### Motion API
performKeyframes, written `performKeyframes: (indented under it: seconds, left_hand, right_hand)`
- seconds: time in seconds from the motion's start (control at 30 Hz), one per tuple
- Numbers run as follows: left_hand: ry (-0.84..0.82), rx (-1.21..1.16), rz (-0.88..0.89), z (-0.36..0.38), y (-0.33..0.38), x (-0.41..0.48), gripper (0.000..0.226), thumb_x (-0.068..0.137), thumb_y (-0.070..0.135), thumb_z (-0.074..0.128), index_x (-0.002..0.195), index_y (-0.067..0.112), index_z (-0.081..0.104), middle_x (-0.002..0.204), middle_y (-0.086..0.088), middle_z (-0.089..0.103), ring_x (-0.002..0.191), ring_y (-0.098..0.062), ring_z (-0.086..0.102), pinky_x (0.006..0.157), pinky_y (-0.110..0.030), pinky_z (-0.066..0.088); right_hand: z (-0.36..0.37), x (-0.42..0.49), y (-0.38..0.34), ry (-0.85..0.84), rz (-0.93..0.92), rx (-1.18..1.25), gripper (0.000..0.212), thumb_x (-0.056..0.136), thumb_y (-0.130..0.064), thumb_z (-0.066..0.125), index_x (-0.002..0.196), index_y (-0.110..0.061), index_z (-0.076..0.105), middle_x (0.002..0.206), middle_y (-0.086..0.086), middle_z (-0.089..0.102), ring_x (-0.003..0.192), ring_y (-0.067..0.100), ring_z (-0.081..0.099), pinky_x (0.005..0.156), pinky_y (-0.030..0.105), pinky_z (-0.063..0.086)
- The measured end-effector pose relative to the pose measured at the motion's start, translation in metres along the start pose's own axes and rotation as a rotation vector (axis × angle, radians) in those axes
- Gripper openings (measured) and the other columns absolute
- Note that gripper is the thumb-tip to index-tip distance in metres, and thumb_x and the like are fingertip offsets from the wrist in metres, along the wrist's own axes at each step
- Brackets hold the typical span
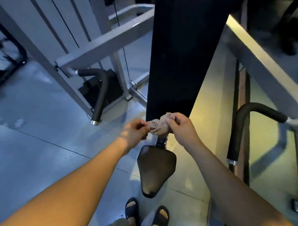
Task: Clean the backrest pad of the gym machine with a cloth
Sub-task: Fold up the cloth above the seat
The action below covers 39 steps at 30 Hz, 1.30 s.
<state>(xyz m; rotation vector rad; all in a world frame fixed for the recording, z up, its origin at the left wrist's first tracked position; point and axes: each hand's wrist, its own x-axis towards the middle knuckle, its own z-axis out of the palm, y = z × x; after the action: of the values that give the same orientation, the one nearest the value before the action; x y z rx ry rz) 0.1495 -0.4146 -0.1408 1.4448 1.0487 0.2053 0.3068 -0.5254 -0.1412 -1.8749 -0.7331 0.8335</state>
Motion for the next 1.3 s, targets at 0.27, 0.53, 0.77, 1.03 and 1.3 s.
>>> performKeyframes:
  seconds: [0.27, 0.53, 0.77, 1.03, 1.3]
  left_hand:
    - [0.133, -0.262, 0.069, -0.08, 0.066, -0.032, 0.019, 0.099, 0.013, 0.039, 0.095, 0.008, 0.057, 0.103, -0.012, 0.072, 0.104, -0.026, 0.066, 0.095, -0.043, 0.053]
    - [0.123, -0.259, 0.186, -0.175, 0.122, 0.017, 0.052, 0.09, 0.002, 0.031, 0.049, 0.018, 0.059, 0.052, 0.002, 0.057, 0.054, -0.014, 0.055, 0.054, -0.024, 0.047]
    - [0.254, 0.103, 0.298, -0.305, 0.126, 0.11, 0.015, 0.108, 0.033, 0.036, 0.112, 0.02, 0.043, 0.094, -0.005, 0.064, 0.082, -0.019, 0.064, 0.074, -0.03, 0.054]
    - [0.278, 0.196, 0.497, -0.398, 0.168, 0.17, 0.013, 0.109, 0.033, 0.035, 0.111, 0.022, 0.042, 0.089, 0.0, 0.06, 0.077, -0.014, 0.061, 0.06, -0.026, 0.047]
    - [0.296, 0.32, 0.435, -0.424, 0.179, 0.236, 0.003, 0.105, 0.017, 0.041, 0.106, 0.02, 0.04, 0.087, 0.0, 0.062, 0.08, -0.022, 0.064, 0.063, -0.032, 0.046]
  right_hand:
    - [0.021, 0.008, -0.082, 0.06, 0.054, 0.28, 0.021, 0.108, -0.033, 0.05, 0.118, -0.025, 0.066, 0.11, -0.008, 0.07, 0.104, 0.01, 0.068, 0.087, 0.026, 0.059]
    - [0.091, 0.063, -0.153, -0.002, 0.031, 0.332, 0.043, 0.101, -0.047, 0.057, 0.098, -0.006, 0.071, 0.092, 0.015, 0.073, 0.084, 0.021, 0.068, 0.08, 0.035, 0.055]
    - [0.195, 0.139, -0.214, 0.049, 0.194, 0.591, 0.016, 0.1, -0.001, 0.061, 0.092, -0.014, 0.058, 0.079, 0.008, 0.067, 0.058, 0.009, 0.069, 0.058, 0.024, 0.059]
    - [0.271, 0.189, -0.266, -0.001, 0.147, 0.548, 0.043, 0.095, 0.014, 0.045, 0.111, -0.022, 0.062, 0.088, 0.004, 0.07, 0.071, 0.014, 0.072, 0.063, 0.029, 0.058]
    - [0.282, 0.222, -0.27, 0.107, 0.015, 0.224, 0.011, 0.096, -0.02, 0.071, 0.089, -0.026, 0.065, 0.09, 0.001, 0.067, 0.087, 0.017, 0.067, 0.085, 0.041, 0.059]
